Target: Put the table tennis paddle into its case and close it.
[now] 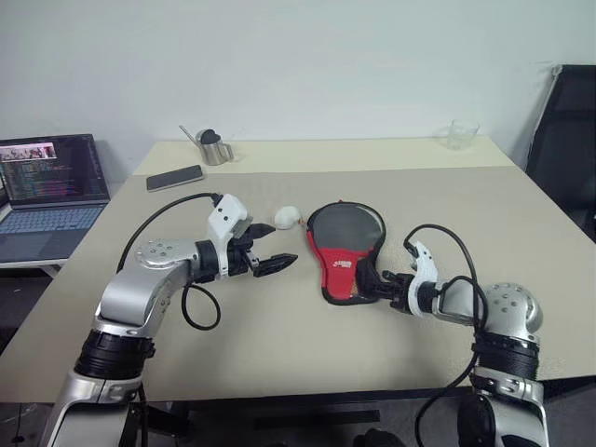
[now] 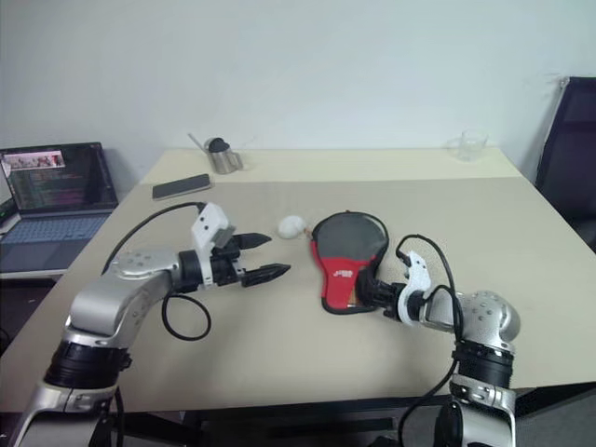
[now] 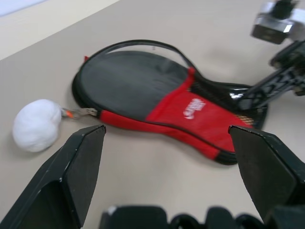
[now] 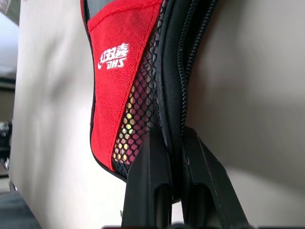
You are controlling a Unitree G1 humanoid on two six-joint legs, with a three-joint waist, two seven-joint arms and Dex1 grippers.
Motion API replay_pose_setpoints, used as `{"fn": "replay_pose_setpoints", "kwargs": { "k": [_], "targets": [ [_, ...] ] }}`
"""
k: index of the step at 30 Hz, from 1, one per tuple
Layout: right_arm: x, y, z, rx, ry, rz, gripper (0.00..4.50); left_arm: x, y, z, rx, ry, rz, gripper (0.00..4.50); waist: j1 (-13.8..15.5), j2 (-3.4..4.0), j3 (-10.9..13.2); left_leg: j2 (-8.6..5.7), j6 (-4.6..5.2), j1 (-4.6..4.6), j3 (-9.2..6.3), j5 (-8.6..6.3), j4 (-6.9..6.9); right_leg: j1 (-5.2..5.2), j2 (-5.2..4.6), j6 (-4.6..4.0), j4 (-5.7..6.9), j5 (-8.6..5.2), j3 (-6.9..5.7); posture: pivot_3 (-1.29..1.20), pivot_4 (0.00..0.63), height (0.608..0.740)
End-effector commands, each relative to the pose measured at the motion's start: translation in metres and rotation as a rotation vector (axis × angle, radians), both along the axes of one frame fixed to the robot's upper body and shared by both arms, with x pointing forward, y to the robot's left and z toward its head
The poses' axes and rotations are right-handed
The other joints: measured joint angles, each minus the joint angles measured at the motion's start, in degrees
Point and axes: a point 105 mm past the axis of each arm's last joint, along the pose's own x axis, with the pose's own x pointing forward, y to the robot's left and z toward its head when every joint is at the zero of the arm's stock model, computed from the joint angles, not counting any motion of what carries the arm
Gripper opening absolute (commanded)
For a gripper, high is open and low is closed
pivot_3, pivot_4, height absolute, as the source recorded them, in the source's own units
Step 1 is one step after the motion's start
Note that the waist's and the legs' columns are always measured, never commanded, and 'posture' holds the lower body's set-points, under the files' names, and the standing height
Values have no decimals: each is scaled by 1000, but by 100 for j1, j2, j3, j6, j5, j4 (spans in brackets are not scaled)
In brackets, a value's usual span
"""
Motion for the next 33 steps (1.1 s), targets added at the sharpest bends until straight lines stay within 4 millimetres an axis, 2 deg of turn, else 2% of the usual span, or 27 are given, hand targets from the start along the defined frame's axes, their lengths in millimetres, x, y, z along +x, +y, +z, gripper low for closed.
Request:
{"fn": "replay_pose_setpoints", "kwargs": {
  "k": [1, 10, 17, 22, 26, 33],
  "targets": [
    [-23, 0, -10, -29, 25, 86, 12, 1, -3, 13, 3, -55, -27, 4500, 2, -1, 0, 0, 0, 0, 0, 0, 0, 1, 0, 0, -1, 0, 0, 0, 150, 740],
    [-67, 4, -22, -6, 39, 207, 12, 1, -10, 8, 6, -37, -64, 4500, 15, -4, -2, 1, 6, 0, -2, -3, 0, 9, 0, 3, -13, -2, -3, 0, 150, 740],
    [-93, 4, -17, 14, 44, 338, 12, 2, -10, 7, 18, -27, -80, 4500, 15, -4, -2, 1, 7, 1, -2, -4, 1, 12, 1, 4, -13, -2, -4, 0, 150, 740],
    [-107, 13, -11, 29, 38, 460, 12, 1, -14, 6, 21, -22, -100, 4500, 4, -5, -2, 2, 8, 2, -1, -5, 3, 13, 3, 5, -12, -3, -4, 0, 150, 740],
    [-112, 19, -10, 21, 34, 518, 12, 0, -15, 6, 22, -20, -104, 4500, 2, -5, -2, 4, 9, 3, -2, -5, 3, 13, 4, 5, -11, -3, -5, 0, 150, 740],
    [-107, 30, -11, 4, 29, 597, 12, -2, -11, 4, 38, -12, -98, 4500, 1, -5, -2, 3, 8, 3, -3, -5, 6, 13, 4, 5, -9, -3, -6, 0, 150, 740]
  ]
}}
